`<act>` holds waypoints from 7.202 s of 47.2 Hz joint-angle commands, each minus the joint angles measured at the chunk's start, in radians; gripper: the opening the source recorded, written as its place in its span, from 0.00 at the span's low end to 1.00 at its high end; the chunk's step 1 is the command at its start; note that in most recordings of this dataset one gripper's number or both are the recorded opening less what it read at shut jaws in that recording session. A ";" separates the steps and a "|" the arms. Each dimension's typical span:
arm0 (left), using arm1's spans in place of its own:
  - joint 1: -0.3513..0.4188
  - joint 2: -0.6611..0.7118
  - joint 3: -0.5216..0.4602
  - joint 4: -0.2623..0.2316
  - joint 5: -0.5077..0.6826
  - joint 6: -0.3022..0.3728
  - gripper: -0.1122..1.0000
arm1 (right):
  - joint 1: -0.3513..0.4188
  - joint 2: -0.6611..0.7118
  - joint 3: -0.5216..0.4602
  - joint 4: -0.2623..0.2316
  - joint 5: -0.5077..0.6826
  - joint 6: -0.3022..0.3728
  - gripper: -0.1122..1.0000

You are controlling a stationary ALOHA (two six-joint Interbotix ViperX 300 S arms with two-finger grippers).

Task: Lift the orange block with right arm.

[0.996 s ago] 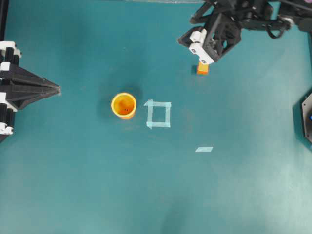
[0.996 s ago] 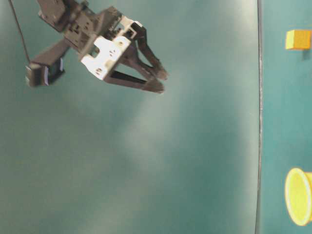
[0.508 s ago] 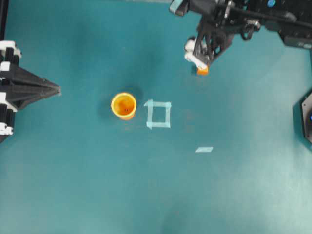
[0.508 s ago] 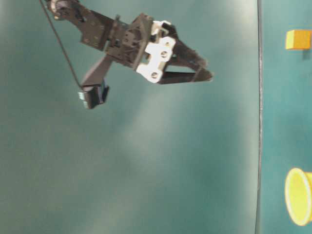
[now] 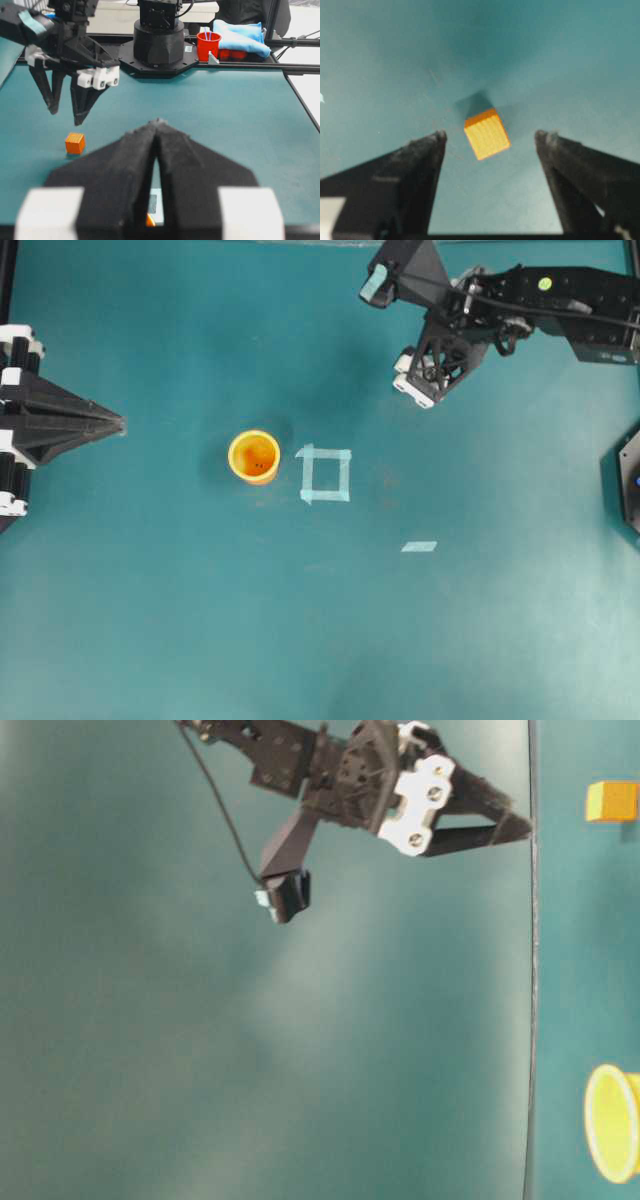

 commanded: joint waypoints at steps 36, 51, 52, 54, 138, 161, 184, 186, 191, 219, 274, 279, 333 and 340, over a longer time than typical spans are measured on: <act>-0.002 0.011 -0.029 0.002 -0.003 0.000 0.11 | -0.003 0.081 0.037 -0.040 -0.133 -0.130 0.71; -0.002 0.011 -0.031 0.002 -0.003 0.000 0.11 | -0.003 0.104 0.071 -0.040 -0.184 -0.132 0.71; -0.002 0.011 -0.029 0.002 -0.003 0.000 0.11 | -0.003 0.104 0.074 -0.040 -0.189 -0.132 0.71; -0.002 0.011 -0.029 0.002 -0.003 0.000 0.11 | -0.003 0.104 0.081 -0.040 -0.199 -0.132 0.71; 0.008 0.011 -0.029 0.002 0.018 0.000 0.11 | -0.037 -0.043 0.026 -0.038 -0.063 -0.123 0.46; 0.008 0.011 -0.028 0.002 0.049 0.000 0.11 | -0.037 -0.167 -0.063 -0.041 0.129 -0.126 0.46; 0.008 0.011 -0.029 0.002 0.071 0.000 0.11 | -0.037 -0.236 -0.152 -0.041 0.270 -0.126 0.46; 0.008 0.011 -0.029 0.002 0.072 0.000 0.11 | -0.038 -0.239 -0.160 -0.041 0.279 -0.126 0.46; 0.008 0.011 -0.029 0.002 0.072 -0.002 0.11 | -0.037 -0.244 -0.169 -0.041 0.298 -0.126 0.46; 0.008 0.011 -0.029 0.002 0.072 -0.002 0.11 | -0.037 -0.250 -0.181 -0.041 0.319 -0.124 0.46; 0.008 0.005 -0.029 0.002 0.089 -0.002 0.11 | -0.037 -0.250 -0.181 -0.040 0.319 -0.123 0.46; 0.008 0.005 -0.029 0.002 0.089 -0.002 0.11 | -0.035 -0.250 -0.181 -0.040 0.319 -0.123 0.47; 0.008 0.005 -0.029 0.002 0.089 -0.002 0.11 | -0.035 -0.250 -0.181 -0.040 0.319 -0.123 0.46; 0.008 0.005 -0.029 0.002 0.087 -0.002 0.11 | -0.035 -0.250 -0.181 -0.040 0.319 -0.123 0.46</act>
